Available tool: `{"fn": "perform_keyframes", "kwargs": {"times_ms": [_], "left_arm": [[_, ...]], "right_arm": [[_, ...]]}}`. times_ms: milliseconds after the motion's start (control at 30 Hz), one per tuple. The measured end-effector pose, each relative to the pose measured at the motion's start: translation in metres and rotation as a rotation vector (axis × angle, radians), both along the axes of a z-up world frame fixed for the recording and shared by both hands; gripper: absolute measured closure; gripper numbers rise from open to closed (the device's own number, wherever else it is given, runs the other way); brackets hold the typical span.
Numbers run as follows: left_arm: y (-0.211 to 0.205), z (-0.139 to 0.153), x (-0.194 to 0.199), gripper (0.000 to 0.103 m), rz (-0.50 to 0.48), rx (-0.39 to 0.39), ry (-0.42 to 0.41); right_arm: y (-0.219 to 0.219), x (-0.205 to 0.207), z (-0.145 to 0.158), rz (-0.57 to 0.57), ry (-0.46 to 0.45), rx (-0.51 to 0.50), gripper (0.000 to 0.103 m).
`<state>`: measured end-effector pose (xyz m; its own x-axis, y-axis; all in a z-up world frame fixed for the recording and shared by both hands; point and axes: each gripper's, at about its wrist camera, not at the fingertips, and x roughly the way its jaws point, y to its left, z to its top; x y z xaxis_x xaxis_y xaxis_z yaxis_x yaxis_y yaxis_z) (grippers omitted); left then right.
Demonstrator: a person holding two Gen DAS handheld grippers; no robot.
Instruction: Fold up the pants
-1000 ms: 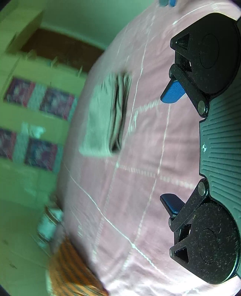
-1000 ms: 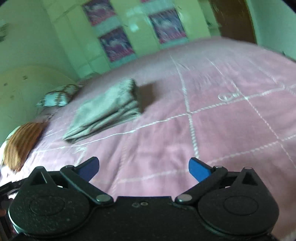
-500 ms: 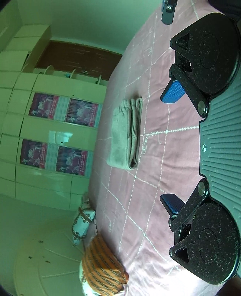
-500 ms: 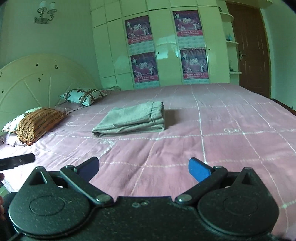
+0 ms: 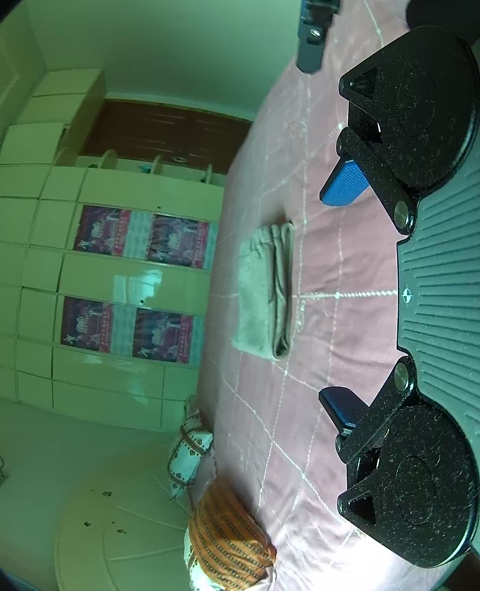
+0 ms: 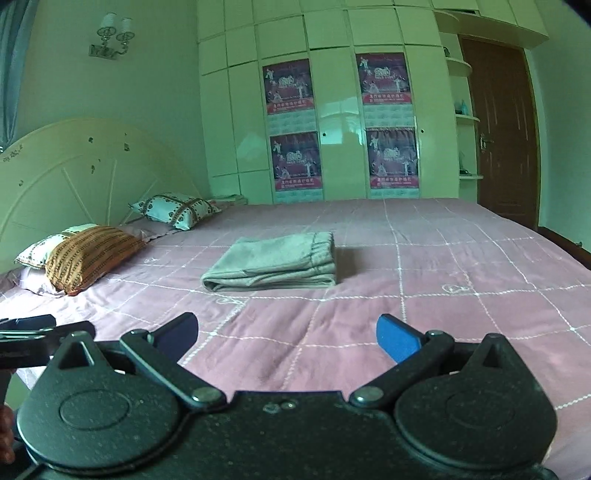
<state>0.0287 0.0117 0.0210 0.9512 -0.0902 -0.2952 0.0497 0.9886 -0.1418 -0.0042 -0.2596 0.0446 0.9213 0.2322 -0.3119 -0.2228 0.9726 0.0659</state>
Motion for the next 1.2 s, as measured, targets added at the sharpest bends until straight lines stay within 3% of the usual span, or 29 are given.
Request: {"fn": "perform_keyframes", "kwargs": {"times_ms": [267,700,1200], "left_arm": [[0.017,-0.01,0.006,0.0,0.046,-0.07,0.032],[0.004,-0.008,0.004,0.0,0.001,-0.009,0.018],[0.002,-0.006,0.001,0.0,-0.01,-0.008,0.01]], "right_arm": [[0.01,-0.005,-0.002,-0.007,-0.017,-0.028,0.006],[0.009,-0.008,-0.001,-0.012,-0.018,-0.022,0.006],[0.011,-0.008,0.0,-0.011,-0.017,-0.03,0.006]]}}
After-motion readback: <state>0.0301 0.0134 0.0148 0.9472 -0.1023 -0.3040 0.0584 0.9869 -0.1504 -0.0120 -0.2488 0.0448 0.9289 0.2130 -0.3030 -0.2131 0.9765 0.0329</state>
